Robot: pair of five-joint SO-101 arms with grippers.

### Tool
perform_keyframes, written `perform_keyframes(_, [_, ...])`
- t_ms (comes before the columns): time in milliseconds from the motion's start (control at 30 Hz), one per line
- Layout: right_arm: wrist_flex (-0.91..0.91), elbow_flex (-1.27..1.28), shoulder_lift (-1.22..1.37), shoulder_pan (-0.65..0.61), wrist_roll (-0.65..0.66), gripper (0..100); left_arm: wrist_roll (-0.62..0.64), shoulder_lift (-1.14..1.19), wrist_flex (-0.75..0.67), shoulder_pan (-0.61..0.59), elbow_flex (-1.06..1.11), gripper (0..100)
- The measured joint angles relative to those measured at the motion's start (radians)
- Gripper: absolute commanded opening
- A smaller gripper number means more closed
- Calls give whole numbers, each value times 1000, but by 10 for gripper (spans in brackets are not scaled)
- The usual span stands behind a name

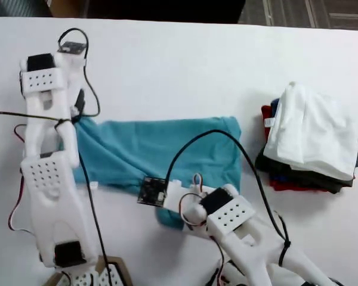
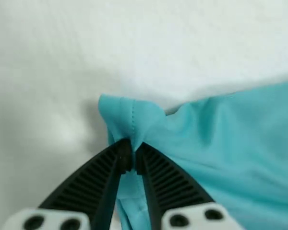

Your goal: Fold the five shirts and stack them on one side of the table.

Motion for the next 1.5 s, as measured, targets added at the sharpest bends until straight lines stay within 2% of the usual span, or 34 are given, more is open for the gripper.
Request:
perform_keyframes(100, [0, 0, 0, 0, 0, 27, 0, 0, 0, -2, -6, 68])
perform_keyframes(233, [0, 0, 0, 5, 0, 27, -31, 8, 2, -20, -6, 216])
perform_keyframes(333, [0, 0, 0, 8, 0, 27, -38, 18, 2, -58, 3, 264])
perform_keyframes(567, [0, 0, 0, 8, 0, 27, -89, 2, 8, -158, 69, 264])
perform_keyframes(967, [-3, 0, 0, 8, 2, 27, -129, -336, -26, -160, 755, 264])
perform_keyframes(1167, [-3, 0, 0, 8, 2, 27, -129, -430, -138, -160, 994, 264])
perform_keyframes(1300, [-3, 0, 0, 8, 2, 27, -129, -450, -215, -167, 1085, 263])
perform_keyframes(1433, [-3, 0, 0, 8, 2, 27, -129, -485, -232, -201, 1094, 262])
perform_keyframes(1500, [-3, 0, 0, 8, 2, 27, -132, -516, -233, -221, 1094, 228])
